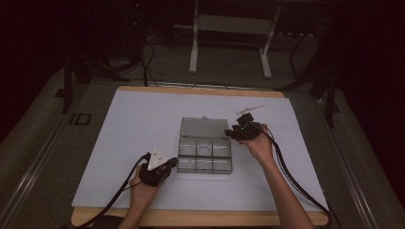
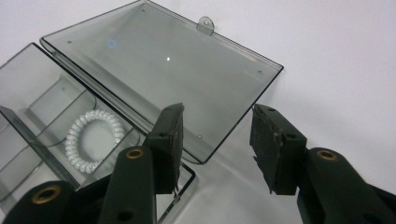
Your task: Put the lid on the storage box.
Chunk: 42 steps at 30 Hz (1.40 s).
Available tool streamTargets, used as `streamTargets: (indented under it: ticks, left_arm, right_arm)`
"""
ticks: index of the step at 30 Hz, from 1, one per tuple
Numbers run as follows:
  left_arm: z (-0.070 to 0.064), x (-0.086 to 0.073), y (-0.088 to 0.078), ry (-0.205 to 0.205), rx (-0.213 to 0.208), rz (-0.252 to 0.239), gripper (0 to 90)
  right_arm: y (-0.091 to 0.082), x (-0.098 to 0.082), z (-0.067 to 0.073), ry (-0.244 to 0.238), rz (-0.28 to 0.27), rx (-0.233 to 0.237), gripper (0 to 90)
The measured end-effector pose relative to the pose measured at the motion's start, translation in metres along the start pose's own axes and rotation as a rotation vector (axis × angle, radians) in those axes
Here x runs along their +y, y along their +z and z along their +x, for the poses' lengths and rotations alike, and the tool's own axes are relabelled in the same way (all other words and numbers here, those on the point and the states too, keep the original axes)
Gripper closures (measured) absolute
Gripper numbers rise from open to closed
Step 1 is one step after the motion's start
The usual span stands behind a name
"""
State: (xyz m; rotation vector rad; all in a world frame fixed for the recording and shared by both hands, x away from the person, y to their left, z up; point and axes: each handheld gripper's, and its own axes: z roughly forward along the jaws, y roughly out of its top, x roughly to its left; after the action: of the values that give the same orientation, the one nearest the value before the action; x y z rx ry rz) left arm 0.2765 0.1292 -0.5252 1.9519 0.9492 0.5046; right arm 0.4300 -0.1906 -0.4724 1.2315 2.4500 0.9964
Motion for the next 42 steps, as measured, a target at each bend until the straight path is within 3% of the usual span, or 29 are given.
streamTargets:
  ticks: [15, 24, 30, 42]
  left_arm:
    - [-0.006, -0.002, -0.001, 0.004, -0.022, -0.007, 87.4]
    - [-0.003, 0.001, -0.003, -0.039, -0.026, -0.047, 77.8]
    - [-0.004, 0.003, -0.004, -0.041, -0.036, -0.069, 74.4]
    - [-0.008, 0.003, 0.006, -0.029, -0.04, -0.044, 68.7]
  right_arm:
    - [0.012, -0.001, -0.006, 0.056, 0.007, 0.059, 52.2]
    - [0.02, -0.003, -0.01, 0.096, 0.002, 0.088, 48.8]
    - [0.022, -0.003, -0.011, 0.118, -0.006, 0.1, 47.0]
    - [0.027, -0.005, -0.012, 0.162, 0.004, 0.117, 40.6]
